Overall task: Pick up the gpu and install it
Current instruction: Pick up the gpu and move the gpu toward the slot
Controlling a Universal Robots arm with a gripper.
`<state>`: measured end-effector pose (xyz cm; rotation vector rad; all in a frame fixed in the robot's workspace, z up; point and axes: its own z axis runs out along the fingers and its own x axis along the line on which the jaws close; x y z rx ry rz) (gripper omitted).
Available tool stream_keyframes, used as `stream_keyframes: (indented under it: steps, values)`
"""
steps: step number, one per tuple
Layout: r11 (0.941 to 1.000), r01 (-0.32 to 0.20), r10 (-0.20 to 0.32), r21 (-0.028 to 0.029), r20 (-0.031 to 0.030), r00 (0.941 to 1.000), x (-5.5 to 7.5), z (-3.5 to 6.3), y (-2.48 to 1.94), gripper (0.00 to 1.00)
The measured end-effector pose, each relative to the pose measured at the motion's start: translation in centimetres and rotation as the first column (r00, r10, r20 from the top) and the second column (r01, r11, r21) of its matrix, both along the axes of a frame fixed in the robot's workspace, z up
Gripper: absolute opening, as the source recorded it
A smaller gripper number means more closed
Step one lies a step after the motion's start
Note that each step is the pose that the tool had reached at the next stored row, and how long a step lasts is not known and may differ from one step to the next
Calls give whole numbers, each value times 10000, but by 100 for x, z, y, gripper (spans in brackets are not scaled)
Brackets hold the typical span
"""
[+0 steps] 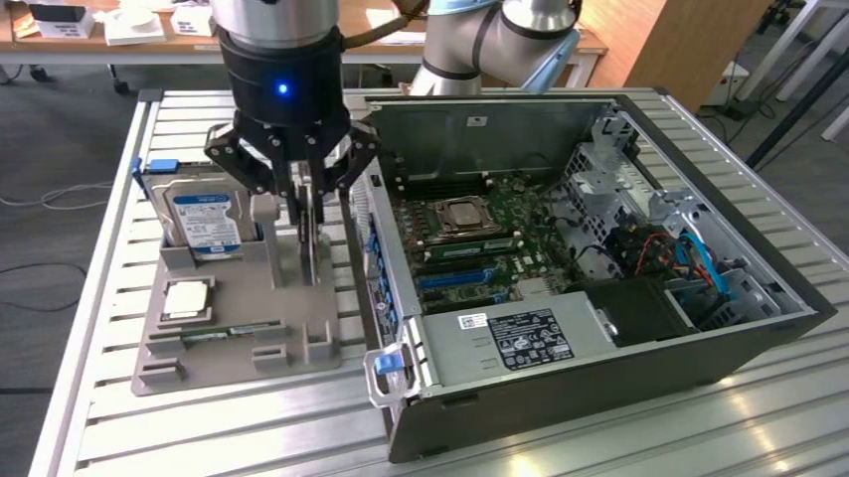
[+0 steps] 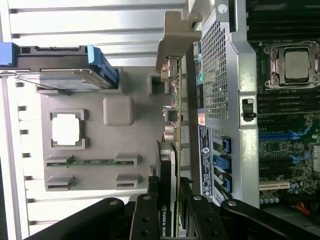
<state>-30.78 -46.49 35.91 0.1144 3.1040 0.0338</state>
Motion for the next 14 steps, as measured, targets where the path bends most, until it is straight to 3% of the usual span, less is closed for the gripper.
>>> stream_keyframes:
  steps: [14]
  values:
    - [10000,0,0,0,-1,10000,0,559,0,27]
